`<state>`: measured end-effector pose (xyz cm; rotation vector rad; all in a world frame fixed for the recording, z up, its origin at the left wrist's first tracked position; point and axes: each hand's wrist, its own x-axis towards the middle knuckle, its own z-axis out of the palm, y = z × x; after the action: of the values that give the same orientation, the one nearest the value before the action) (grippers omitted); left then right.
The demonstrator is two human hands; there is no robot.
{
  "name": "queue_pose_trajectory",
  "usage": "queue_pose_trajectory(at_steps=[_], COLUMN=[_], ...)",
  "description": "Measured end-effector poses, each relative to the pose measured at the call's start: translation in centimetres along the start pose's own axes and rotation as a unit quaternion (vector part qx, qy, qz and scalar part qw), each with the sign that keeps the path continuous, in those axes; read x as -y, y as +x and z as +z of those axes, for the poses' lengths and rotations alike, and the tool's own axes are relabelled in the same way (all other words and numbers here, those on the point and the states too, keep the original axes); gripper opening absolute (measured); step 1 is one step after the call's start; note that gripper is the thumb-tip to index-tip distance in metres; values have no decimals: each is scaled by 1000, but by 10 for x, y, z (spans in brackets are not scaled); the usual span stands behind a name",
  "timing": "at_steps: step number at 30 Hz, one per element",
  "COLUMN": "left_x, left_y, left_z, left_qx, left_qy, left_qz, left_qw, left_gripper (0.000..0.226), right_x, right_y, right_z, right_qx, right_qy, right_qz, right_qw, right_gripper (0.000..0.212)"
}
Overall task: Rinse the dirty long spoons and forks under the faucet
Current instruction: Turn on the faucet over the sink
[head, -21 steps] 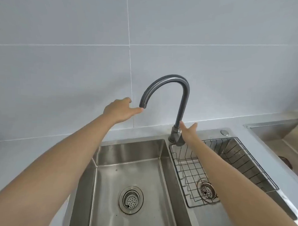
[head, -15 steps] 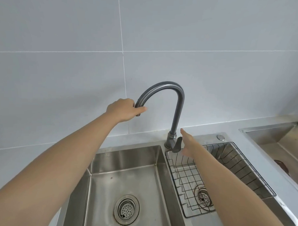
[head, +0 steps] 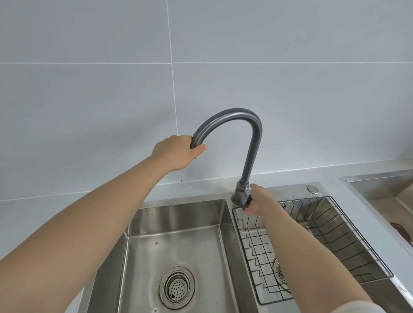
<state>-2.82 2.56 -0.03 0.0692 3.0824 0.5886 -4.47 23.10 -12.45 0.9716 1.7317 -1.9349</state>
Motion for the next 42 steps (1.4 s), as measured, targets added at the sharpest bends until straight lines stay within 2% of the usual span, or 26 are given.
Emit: queue_pose_trajectory(at_steps=[6, 14, 22, 27, 42], left_x=[1, 1, 1, 1, 0], left_y=[-1, 0, 0, 0, 0], left_z=[1, 1, 2, 1, 1], left_qx=[-5, -6, -7, -8, -6], left_qy=[-2, 12, 21, 28, 40], left_qz=[11, 14, 16, 15, 18], left_qw=[1000, 1000, 1000, 999, 999], left_gripper=[44, 44, 44, 45, 44], right_x=[-2, -8, -12, -16, -19], right_y=[12, 24, 31, 38, 47], right_z=[0, -3, -4, -5, -6], right_qx=[-22, -12, -20, -16, -22], right_qy=[-11, 23, 37, 21, 41], right_qz=[-9, -10, -27, -21, -11], right_qw=[1000, 1000, 999, 999, 999], right_gripper=[24, 21, 26, 19, 23])
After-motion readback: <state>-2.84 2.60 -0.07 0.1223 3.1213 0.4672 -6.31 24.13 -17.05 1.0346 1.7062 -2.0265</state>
